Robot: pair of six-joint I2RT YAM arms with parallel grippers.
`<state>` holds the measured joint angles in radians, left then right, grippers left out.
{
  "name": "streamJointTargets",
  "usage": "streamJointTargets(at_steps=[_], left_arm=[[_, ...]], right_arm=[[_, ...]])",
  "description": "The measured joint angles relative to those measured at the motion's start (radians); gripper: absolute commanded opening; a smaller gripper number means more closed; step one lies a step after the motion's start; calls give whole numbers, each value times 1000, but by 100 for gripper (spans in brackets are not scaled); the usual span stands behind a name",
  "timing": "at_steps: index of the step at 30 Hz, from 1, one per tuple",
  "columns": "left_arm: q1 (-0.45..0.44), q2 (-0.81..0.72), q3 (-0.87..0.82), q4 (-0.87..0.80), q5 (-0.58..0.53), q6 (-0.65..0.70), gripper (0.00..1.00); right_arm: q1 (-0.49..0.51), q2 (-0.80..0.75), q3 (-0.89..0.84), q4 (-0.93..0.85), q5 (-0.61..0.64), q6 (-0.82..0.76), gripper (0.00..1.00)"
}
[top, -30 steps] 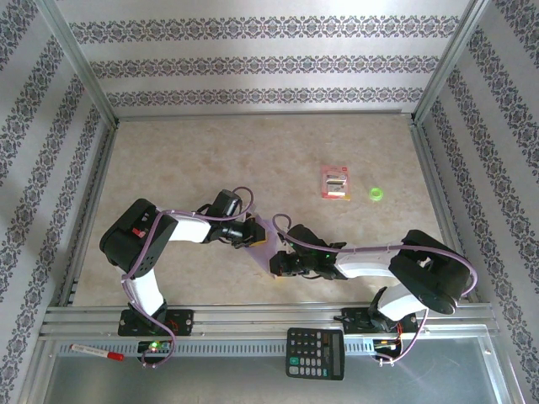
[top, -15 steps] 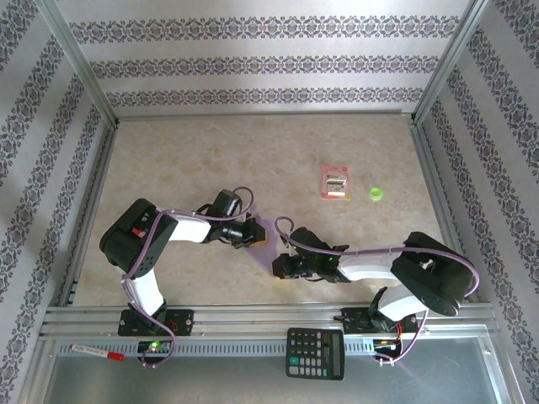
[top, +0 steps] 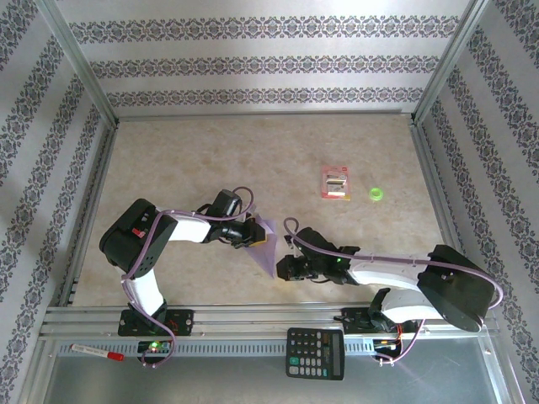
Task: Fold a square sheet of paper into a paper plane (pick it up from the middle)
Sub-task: Fourth fold the wing at the center of the table.
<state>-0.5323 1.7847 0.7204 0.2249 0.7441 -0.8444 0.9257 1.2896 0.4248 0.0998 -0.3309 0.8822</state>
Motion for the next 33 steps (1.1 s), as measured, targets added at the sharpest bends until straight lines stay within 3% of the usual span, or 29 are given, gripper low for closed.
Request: streamJointTargets(at_steps=[14,33], left_arm=[[4,-1,0,-3,1,0,13],[5,-8,0,-16,-11,3,13]], right_arm=[[19,194,132,15,-28,-30,6],[-1,213,90,36,-37,-52,5]])
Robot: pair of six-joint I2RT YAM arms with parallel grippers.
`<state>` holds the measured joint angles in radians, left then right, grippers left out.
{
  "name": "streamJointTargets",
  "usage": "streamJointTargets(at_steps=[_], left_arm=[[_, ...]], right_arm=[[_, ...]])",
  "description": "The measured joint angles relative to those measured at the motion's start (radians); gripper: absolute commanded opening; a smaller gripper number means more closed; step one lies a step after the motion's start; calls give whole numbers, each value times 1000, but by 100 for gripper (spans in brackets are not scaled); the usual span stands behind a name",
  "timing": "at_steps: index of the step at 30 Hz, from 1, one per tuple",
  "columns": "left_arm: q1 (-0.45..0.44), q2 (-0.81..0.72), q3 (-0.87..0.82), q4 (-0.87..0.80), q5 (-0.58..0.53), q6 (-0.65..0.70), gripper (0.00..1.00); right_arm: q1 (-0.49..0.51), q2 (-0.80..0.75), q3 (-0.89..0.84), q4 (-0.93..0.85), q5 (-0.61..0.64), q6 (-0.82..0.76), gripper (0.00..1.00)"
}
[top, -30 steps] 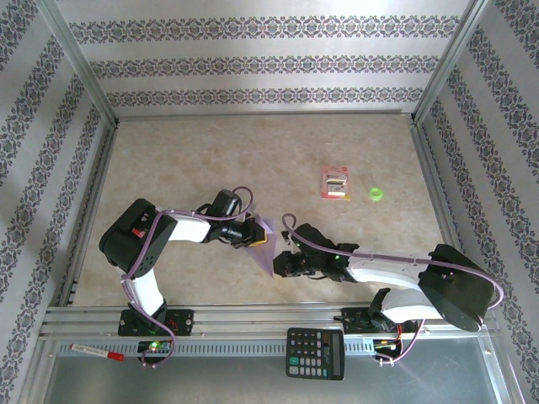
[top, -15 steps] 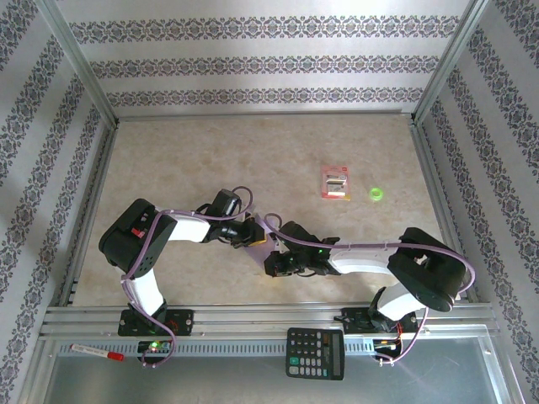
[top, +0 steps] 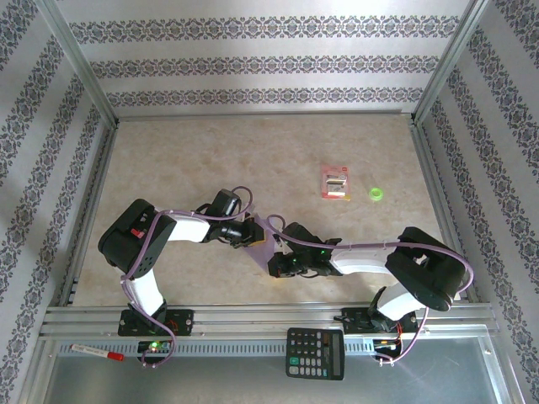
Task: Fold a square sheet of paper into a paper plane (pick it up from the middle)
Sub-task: Fourth fold the wing at the center of the table.
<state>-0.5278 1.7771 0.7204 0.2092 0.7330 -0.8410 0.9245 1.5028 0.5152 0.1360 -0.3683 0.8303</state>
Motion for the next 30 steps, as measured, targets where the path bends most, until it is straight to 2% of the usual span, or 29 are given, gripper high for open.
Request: streamJointTargets(at_steps=[8,23,30], left_arm=[[0,0,4,-9,0,0,13],[0,0,5,-20,12,1,13],[0,0,5,-20,11,1,13]], right_arm=[[3,-2,-34,60,4,11,5],[90,-95,-124,104,82,91,4],[23,-191,-109,20,32,80,4]])
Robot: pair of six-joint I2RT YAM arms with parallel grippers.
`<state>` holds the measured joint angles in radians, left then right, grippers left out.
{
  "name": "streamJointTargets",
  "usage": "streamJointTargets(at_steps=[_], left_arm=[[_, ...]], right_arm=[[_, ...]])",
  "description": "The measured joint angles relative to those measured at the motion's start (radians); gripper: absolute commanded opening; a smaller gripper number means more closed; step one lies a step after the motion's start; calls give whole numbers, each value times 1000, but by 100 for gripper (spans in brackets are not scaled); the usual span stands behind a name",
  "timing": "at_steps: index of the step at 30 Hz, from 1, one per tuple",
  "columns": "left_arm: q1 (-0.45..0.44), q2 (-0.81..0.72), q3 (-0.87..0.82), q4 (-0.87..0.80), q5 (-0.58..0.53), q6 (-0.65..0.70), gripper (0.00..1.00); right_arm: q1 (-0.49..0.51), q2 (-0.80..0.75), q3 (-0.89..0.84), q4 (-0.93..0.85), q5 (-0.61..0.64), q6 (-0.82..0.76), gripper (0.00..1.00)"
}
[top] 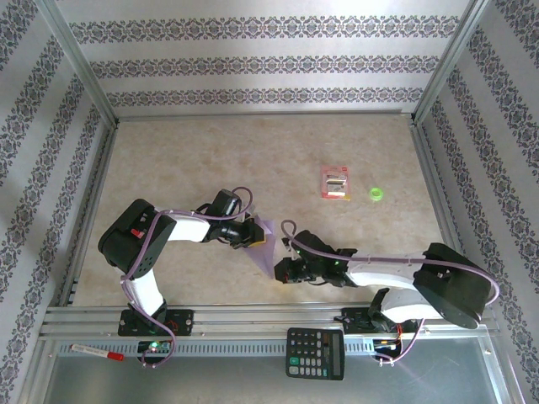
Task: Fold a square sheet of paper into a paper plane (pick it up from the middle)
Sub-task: Fourth fold the wing at the center of the table.
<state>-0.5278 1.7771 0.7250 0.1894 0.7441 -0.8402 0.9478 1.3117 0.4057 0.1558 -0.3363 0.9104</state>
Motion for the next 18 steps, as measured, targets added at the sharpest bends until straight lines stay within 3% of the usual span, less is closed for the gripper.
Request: streamJointTargets(at_steps=[8,18], left_arm=[[0,0,0,0,0,0,13],[0,0,1,-1,0,0,13]], right_arm=[[-25,126,131,16,-25,-40,4],[-56,253,122,75,-50,-54,3]])
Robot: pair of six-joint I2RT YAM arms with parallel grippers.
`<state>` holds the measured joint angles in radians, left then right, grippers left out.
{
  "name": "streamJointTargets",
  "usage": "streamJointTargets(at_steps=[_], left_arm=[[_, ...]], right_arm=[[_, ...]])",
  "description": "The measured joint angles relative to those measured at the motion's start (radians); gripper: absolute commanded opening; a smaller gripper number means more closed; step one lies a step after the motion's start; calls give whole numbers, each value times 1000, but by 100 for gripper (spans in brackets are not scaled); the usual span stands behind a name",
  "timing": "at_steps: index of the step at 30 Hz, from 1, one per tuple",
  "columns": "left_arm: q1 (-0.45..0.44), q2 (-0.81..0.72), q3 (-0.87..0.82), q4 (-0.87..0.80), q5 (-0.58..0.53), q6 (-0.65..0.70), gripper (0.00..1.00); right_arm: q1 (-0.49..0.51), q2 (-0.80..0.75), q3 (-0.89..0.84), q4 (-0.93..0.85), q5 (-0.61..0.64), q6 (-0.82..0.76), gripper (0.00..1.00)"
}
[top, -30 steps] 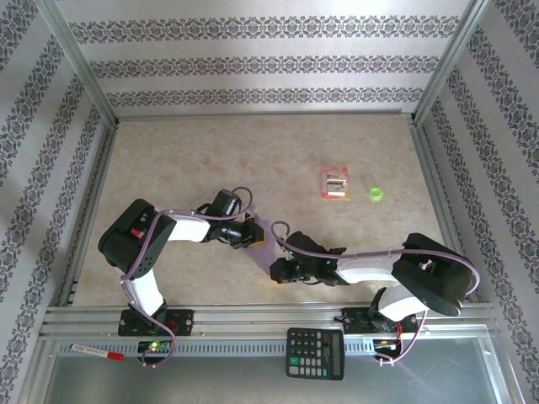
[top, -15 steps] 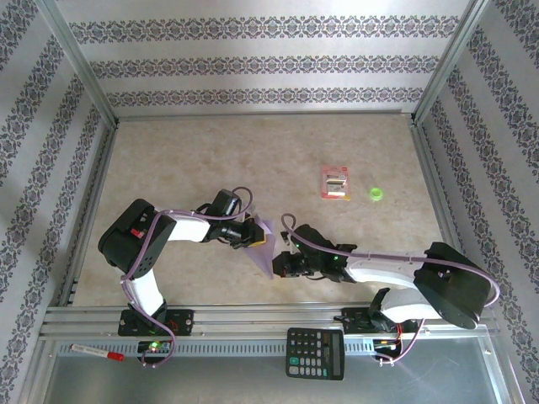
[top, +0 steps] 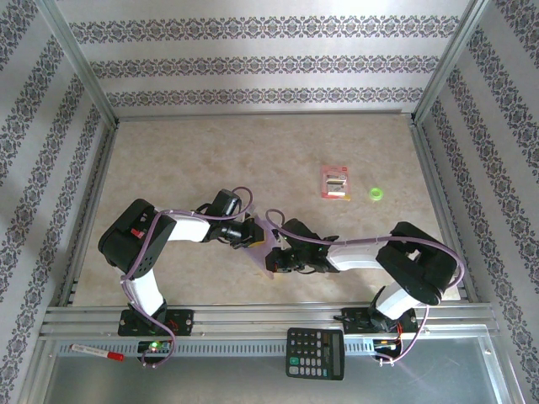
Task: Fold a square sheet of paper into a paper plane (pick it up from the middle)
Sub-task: Fourth fold the wing at the center of the table.
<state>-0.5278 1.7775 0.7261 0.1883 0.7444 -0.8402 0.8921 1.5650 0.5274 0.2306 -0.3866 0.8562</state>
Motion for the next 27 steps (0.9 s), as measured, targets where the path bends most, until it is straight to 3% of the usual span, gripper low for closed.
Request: streamJointTargets(at_steps=[14,20,27], left_arm=[[-5,-63,16,-72,-25,-9,19],[-53,-116,2,-56,-37,-56,13],[-81,-35,-12,-15,-34,-102,8]], right_arm=[[0,-7,-72,137,-4,8,2],[0,-7,-72,138,-4,8,2],[0,-6,-72,138,-3,17,2]])
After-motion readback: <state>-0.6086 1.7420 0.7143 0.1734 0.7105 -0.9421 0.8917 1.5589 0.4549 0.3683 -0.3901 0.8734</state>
